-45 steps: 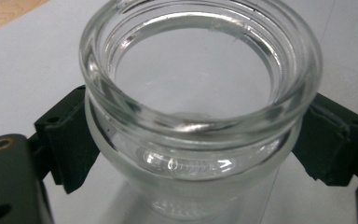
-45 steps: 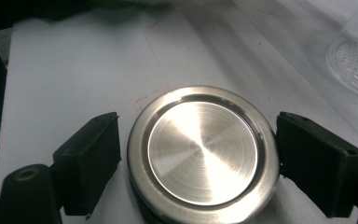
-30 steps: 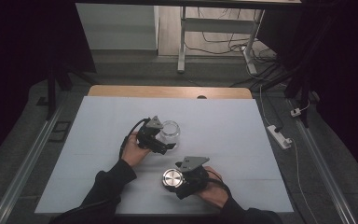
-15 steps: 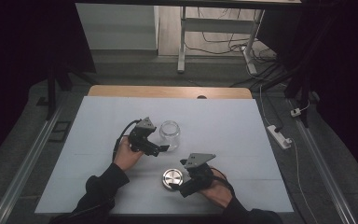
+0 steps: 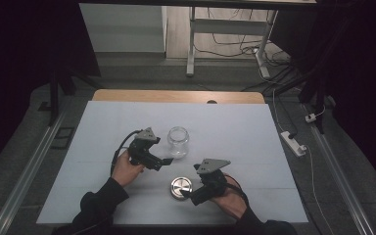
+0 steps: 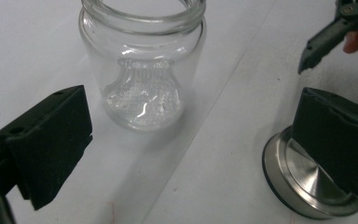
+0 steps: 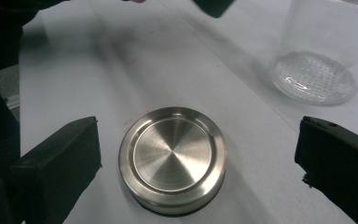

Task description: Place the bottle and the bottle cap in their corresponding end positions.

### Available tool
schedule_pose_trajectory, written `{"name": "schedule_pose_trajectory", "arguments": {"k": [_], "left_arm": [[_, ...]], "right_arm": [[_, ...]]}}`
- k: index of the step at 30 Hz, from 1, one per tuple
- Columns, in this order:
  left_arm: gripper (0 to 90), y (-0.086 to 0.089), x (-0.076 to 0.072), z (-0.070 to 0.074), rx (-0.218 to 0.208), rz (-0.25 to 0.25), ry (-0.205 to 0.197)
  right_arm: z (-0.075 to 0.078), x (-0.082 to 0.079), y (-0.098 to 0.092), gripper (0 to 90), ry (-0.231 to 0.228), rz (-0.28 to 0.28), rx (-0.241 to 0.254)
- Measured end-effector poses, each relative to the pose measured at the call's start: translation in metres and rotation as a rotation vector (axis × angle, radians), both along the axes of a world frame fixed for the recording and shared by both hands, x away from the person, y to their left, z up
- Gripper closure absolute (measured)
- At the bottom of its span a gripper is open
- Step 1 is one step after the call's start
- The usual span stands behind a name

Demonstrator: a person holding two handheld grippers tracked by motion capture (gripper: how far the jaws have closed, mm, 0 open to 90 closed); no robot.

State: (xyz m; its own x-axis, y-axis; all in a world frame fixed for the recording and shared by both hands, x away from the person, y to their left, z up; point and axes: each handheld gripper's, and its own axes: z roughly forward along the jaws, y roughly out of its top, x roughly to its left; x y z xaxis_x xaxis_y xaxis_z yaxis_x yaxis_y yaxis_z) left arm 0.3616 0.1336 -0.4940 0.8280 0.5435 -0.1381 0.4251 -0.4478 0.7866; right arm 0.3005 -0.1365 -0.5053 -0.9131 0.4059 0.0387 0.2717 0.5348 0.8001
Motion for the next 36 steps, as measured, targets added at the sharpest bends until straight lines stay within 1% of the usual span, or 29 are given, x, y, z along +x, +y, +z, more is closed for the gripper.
{"name": "schedule_pose_trajectory", "arguments": {"k": [3,8,17,27,31,36], "left_arm": [[0.0,0.003,-0.005,0.001,-0.015,0.0,0.01],[0.0,0.007,-0.014,0.004,-0.036,-0.003,0.015],[0.0,0.01,-0.033,0.006,-0.011,-0.02,0.003],[0.0,0.022,-0.052,0.008,-0.008,0.001,0.004],[0.0,0.028,-0.059,0.007,-0.017,0.011,0.01],[0.0,0.035,-0.068,0.006,-0.009,0.03,0.013]], "right_arm": [[0.001,0.001,-0.002,0.3,0.004,-0.011,0.005],[0.004,0.003,-0.006,0.2,-0.001,-0.025,0.009],[0.009,0.003,-0.013,0.1,-0.009,-0.039,0.006],[0.013,0.001,-0.017,0.1,-0.022,-0.048,0.003],[0.015,0.0,-0.02,0.1,-0.023,-0.058,0.003],[0.016,-0.001,-0.024,0.0,-0.027,-0.065,0.0]]}}
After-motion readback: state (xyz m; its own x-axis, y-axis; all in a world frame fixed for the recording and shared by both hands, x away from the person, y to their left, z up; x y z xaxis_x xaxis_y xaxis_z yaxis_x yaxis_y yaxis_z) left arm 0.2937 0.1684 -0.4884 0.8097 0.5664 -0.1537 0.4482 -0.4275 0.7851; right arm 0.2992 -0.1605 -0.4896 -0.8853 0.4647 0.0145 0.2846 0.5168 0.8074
